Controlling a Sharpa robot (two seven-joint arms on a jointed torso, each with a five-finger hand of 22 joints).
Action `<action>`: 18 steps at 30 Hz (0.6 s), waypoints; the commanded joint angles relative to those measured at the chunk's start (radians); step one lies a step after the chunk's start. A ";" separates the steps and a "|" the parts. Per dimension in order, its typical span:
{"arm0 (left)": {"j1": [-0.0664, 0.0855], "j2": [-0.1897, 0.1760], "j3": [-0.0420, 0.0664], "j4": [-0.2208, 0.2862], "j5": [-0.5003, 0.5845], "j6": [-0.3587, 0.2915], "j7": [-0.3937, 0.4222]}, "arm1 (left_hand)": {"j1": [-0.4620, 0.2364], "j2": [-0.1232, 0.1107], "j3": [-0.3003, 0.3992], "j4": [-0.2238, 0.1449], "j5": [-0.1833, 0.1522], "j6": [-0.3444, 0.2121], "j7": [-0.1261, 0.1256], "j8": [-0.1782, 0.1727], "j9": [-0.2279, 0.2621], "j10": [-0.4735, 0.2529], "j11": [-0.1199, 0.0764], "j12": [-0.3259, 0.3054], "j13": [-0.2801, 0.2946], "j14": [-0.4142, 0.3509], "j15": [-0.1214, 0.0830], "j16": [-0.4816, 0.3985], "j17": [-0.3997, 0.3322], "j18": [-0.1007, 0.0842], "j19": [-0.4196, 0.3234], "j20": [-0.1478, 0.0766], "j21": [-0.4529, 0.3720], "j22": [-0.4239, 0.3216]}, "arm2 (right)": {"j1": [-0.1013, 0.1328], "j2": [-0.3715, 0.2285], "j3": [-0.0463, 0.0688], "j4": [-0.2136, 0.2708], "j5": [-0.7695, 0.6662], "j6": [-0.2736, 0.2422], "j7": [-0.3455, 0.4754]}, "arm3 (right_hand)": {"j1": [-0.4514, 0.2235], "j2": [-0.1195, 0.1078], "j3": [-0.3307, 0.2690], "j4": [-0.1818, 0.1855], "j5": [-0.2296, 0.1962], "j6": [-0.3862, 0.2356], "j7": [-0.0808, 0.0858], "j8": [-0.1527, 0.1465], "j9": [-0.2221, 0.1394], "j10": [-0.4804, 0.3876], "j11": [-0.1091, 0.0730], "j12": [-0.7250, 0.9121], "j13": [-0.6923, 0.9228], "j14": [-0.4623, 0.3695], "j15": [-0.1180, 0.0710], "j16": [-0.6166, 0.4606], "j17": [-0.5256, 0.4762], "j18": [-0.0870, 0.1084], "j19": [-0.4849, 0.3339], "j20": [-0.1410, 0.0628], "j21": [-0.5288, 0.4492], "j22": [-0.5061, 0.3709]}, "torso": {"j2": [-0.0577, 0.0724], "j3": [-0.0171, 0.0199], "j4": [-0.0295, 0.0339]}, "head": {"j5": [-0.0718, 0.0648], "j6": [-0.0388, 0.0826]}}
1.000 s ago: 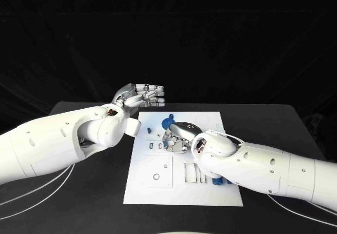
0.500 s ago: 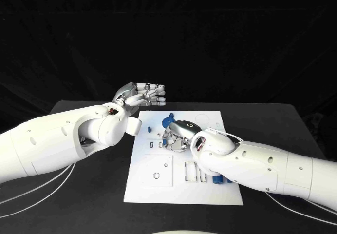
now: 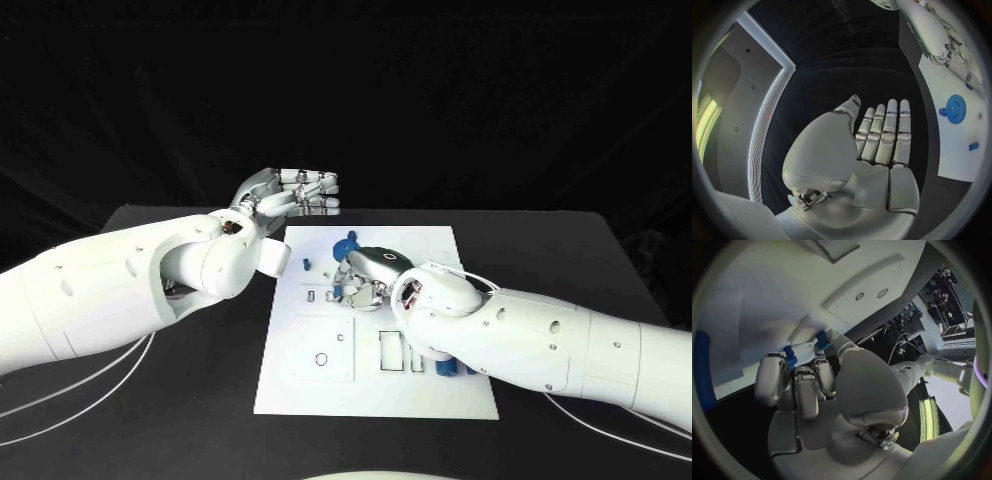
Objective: Assemble the parts on the task board
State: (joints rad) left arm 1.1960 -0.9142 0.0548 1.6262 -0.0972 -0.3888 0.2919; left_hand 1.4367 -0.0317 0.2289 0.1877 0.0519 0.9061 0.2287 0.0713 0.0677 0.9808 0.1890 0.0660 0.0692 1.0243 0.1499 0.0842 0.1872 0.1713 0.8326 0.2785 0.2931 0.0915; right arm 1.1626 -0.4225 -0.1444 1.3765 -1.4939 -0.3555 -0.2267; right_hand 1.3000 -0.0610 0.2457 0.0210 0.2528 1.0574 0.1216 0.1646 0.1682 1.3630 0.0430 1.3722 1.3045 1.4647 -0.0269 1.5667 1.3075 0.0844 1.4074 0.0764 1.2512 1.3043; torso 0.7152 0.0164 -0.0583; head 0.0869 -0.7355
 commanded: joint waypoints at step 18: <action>0.001 0.001 0.001 0.001 0.003 0.018 0.003 | -0.001 -0.003 0.002 -0.007 0.000 -0.004 0.005 -0.004 -0.001 -0.004 0.000 0.002 -0.001 -0.004 0.000 -0.005 0.002 0.012 -0.007 0.003 -0.005 -0.002 | -0.004 0.000 -0.003 -0.004 0.004 0.003 -0.003 | -0.036 -0.025 -0.017 0.020 -0.016 -0.052 0.018 -0.022 -0.012 -0.029 0.014 -0.023 -0.020 0.106 0.010 0.004 0.263 0.000 -0.014 0.010 -0.028 -0.014 | 0.001 0.0002 -0.0012 | 0.003 0.006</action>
State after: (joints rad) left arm 1.1960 -0.9149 0.0548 1.6259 -0.0970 -0.3881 0.2913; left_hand 1.4367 -0.0317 0.2289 0.1876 0.0519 0.9061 0.2287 0.0713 0.0677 0.9808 0.1890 0.0660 0.0691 1.0243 0.1499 0.0842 0.1882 0.1713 0.8326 0.2785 0.2931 0.0903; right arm 1.1592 -0.4230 -0.1470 1.3728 -1.4902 -0.3538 -0.2314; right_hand 1.2696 -0.0831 0.2293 0.0376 0.2412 1.0110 0.1390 0.1464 0.1576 1.3415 0.0571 1.3516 1.2847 1.4684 -0.0232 1.5666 1.3074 0.0844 1.3999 0.0839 1.2291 1.2910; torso 0.7152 0.0164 -0.0586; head 0.0886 -0.7315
